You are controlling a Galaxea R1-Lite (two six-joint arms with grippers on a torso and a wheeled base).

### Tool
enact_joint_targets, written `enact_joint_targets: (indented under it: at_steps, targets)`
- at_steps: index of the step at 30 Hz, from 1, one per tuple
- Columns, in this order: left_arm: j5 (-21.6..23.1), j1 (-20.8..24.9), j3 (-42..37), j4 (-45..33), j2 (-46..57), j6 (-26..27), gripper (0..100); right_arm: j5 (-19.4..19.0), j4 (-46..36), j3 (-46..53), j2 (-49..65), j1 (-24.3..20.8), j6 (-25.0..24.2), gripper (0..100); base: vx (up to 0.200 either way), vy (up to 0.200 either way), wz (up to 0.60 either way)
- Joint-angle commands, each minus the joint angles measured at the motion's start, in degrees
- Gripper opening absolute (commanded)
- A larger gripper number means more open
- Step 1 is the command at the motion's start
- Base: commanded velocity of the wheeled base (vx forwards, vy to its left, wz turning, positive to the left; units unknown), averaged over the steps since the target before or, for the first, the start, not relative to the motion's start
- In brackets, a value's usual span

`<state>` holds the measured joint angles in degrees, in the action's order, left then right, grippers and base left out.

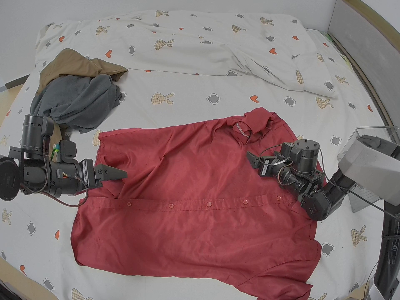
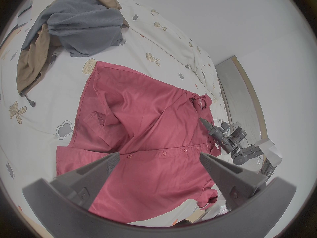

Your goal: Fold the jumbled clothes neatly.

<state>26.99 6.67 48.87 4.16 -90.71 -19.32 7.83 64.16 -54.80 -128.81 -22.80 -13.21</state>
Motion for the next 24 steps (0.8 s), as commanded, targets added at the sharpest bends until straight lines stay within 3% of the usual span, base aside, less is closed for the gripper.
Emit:
enact_joint_targets:
  at_steps: [1, 7, 11, 21, 24]
  targets:
    - [-0.01, 0.19, -0.09, 0.15, 0.18, -0.01, 100, 0.44, -0.53, -2.16, -3.47, -0.67, 0.38, 100, 0.000, 0.000, 0.00]
    - [-0.01, 0.10, -0.09, 0.15, 0.27, -0.01, 100, 1.14, -0.61, -4.44, -3.65, -1.46, 0.38, 100, 0.000, 0.000, 0.00]
    - [-0.01, 0.19, -0.09, 0.15, 0.18, -0.01, 100, 4.04, -0.53, -6.46, -2.85, -1.73, 1.26, 100, 0.000, 0.000, 0.00]
    - [-0.01, 0.10, -0.18, 0.15, 0.09, 0.07, 100, 10.54, -0.09, -10.07, -1.18, -1.55, 11.02, 100, 0.000, 0.000, 0.00]
    - [-0.01, 0.19, -0.18, 0.15, 0.18, -0.01, 100, 11.69, 0.18, -13.14, -6.28, -1.81, 13.83, 100, 0.000, 0.000, 0.00]
